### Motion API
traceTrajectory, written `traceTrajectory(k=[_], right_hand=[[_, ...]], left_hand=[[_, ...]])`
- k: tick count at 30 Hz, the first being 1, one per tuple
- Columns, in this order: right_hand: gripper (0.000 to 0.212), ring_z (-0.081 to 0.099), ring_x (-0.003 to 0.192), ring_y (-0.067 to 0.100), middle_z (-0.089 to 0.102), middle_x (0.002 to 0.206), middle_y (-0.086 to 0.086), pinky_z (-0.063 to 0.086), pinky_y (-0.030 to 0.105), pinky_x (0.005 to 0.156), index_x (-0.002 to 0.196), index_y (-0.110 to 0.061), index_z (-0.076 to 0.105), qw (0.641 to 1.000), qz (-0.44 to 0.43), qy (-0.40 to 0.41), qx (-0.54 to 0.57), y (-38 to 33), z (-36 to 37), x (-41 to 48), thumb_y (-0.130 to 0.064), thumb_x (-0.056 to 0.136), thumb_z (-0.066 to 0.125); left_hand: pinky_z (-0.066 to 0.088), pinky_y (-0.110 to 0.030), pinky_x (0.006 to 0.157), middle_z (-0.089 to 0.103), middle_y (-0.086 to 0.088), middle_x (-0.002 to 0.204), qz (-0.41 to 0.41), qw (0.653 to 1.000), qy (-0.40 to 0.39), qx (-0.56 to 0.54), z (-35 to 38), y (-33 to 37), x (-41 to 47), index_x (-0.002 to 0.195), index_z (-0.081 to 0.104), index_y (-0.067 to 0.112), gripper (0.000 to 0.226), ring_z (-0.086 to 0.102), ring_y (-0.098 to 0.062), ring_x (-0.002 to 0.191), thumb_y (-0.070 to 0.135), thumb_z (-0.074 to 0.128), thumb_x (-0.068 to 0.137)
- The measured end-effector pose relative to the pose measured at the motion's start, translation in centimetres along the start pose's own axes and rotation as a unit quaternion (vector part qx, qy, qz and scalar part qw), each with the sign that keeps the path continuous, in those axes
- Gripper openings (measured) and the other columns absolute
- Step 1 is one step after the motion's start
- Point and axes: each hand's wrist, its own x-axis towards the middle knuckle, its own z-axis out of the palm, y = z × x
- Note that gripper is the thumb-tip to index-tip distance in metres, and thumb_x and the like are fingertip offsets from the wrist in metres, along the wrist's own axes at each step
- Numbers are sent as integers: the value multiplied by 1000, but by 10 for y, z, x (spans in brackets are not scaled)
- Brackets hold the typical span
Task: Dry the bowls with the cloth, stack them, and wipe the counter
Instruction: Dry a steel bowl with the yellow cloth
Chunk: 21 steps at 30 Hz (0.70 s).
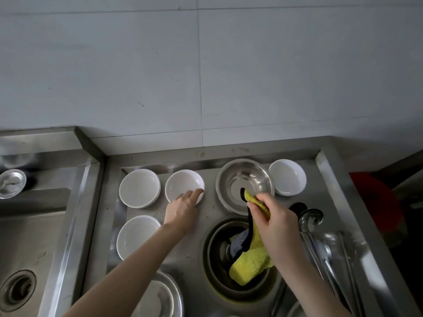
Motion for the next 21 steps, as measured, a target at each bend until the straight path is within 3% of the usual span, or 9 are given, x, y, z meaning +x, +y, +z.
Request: traceTrajectory(k=[2,4,8,12,15,19,21], right_hand=[[12,57,55,-2,57,67,-19,46,13,48,97,-18,65,1000,8,9,-2,5,-5,-3,-27,90,62],[11,58,56,1,57,64,-19,44,13,48,96,-19,65,1000,19,10,-2,11,-10,-5,-28,90,62],[7,59,64,3,54,62,-19,39,8,49,91,-20,64,999,38,12,1,21,-17,-9,-27,90,63],[6,58,60,5,53,60,-19,39,10,47,91,-20,64,999,41,15,9,31,-21,-9,-26,89,63],[7,58,58,8,56,61,-15,42,14,47,91,-23,62,999,47,14,17,40,-23,-9,-30,91,61],[8,58,60,6,56,62,-15,41,12,48,93,-23,63,998,60,16,16,47,-24,-9,-30,91,60],[9,59,61,6,57,64,-16,42,12,49,94,-23,63,998,62,12,21,48,-26,-11,-30,92,59]], left_hand=[[50,-39,68,63,-4,119,25,995,82,-57,4,14,-3,128,58,17,43,57,-31,109,9,61,86],[54,-42,71,63,-8,115,7,985,112,-129,8,33,-4,125,60,13,38,61,-32,102,13,64,87],[51,-37,81,67,-7,106,-86,962,-9,-258,12,75,-2,143,35,19,59,65,-23,95,33,61,92],[52,-43,89,62,-13,118,-184,928,-68,-316,21,96,6,152,4,30,87,62,-31,105,36,62,87],[60,-49,76,63,-14,110,-217,907,-67,-355,26,101,15,147,4,45,89,67,-31,92,25,59,80],[60,-36,54,59,-5,103,-241,870,-55,-427,15,108,19,145,19,41,78,68,-26,74,9,51,82],[59,-36,57,56,1,98,-240,876,-35,-416,11,107,16,142,27,39,73,66,-24,75,6,51,82]])
